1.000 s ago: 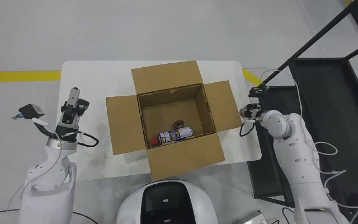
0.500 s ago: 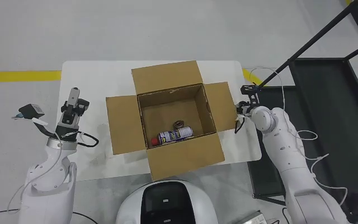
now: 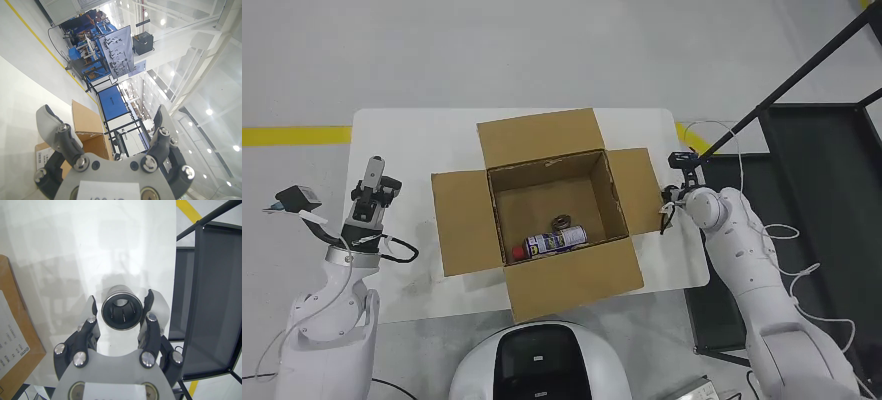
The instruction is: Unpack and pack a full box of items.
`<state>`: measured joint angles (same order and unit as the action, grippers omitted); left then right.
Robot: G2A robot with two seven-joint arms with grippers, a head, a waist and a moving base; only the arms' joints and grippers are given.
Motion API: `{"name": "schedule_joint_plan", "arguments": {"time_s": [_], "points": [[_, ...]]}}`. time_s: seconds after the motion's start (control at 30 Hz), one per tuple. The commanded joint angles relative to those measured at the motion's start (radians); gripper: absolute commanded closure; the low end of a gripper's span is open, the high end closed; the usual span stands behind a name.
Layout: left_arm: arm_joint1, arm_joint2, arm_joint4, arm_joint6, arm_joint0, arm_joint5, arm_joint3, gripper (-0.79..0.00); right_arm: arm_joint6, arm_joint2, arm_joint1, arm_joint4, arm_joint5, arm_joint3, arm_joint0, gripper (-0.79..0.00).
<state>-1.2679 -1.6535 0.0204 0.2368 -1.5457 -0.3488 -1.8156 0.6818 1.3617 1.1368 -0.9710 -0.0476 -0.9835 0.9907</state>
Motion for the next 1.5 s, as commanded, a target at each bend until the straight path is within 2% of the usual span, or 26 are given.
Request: {"name": "schedule_joint_plan", "arguments": {"time_s": [0.0, 0.13, 0.23, 0.53, 0.67, 0.87, 1.0, 1.13, 1.47], "points": [[0.0, 0.0, 0.0, 0.0, 0.0, 0.0, 0.0, -0.785, -0.004, 0.005, 0.0, 0.009, 0.003, -0.002, 0.001, -0.785], [0.0, 0.0, 0.0, 0.0, 0.0, 0.0, 0.0, -0.785, -0.014, 0.041, -0.008, 0.024, 0.011, -0.048, 0.018, -0.785], [0.0, 0.0, 0.0, 0.0, 0.0, 0.0, 0.0, -0.785, -0.011, 0.098, -0.021, 0.038, 0.023, -0.145, 0.059, -0.785], [0.0, 0.0, 0.0, 0.0, 0.0, 0.0, 0.0, -0.785, 0.018, 0.281, -0.05, 0.078, 0.07, -0.587, 0.258, -0.785], [0.0, 0.0, 0.0, 0.0, 0.0, 0.0, 0.0, -0.785, 0.054, 0.302, -0.055, 0.106, 0.015, -0.755, 0.328, -0.785], [0.0, 0.0, 0.0, 0.0, 0.0, 0.0, 0.0, -0.785, 0.162, 0.251, -0.059, 0.168, -0.104, -0.944, 0.382, -0.785], [0.0, 0.0, 0.0, 0.0, 0.0, 0.0, 0.0, -0.785, 0.195, 0.212, -0.06, 0.161, -0.139, -1.009, 0.402, -0.785], [0.0, 0.0, 0.0, 0.0, 0.0, 0.0, 0.0, -0.785, 0.236, 0.18, -0.061, 0.182, -0.143, -1.001, 0.409, -0.785], [0.0, 0.0, 0.0, 0.0, 0.0, 0.0, 0.0, -0.785, 0.231, 0.18, -0.061, 0.183, -0.143, -1.0, 0.41, -0.785]]}}
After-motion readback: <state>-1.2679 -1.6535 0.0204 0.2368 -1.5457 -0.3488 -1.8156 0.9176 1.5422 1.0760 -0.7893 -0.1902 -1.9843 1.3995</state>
